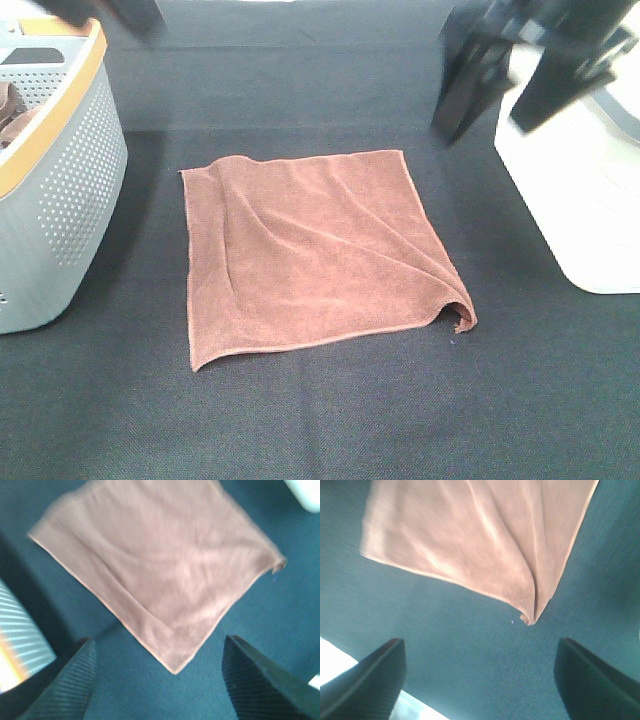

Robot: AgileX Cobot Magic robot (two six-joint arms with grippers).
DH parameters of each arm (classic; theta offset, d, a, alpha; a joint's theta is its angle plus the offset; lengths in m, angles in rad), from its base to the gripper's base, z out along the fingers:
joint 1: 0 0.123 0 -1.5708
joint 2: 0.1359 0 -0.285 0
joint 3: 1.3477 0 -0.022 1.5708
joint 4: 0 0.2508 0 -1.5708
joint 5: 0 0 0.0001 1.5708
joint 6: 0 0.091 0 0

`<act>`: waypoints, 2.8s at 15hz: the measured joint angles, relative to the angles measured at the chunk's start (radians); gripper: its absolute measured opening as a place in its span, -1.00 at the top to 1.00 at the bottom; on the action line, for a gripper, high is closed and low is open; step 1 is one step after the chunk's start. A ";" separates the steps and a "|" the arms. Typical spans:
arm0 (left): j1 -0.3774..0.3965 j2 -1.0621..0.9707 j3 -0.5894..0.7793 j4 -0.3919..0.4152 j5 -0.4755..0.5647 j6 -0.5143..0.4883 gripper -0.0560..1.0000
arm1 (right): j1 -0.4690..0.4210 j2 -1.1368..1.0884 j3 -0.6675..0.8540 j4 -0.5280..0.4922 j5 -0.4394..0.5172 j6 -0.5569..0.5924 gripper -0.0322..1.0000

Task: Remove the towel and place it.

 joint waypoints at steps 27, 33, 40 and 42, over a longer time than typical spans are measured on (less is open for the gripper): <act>0.000 -1.302 1.192 0.064 -0.135 0.149 -0.39 | 0.000 -1.372 0.953 -0.136 -0.136 -0.085 -0.55; 0.000 -1.302 1.192 0.058 -0.135 0.152 -0.39 | 0.000 -1.390 0.954 -0.147 -0.139 -0.049 -0.55; 0.000 -1.302 1.192 0.057 -0.135 0.152 -0.39 | 0.000 -1.390 0.954 -0.147 -0.140 -0.048 -0.55; 0.000 -1.302 1.192 0.057 -0.135 0.152 -0.39 | 0.000 -1.390 0.954 -0.147 -0.140 -0.048 -0.55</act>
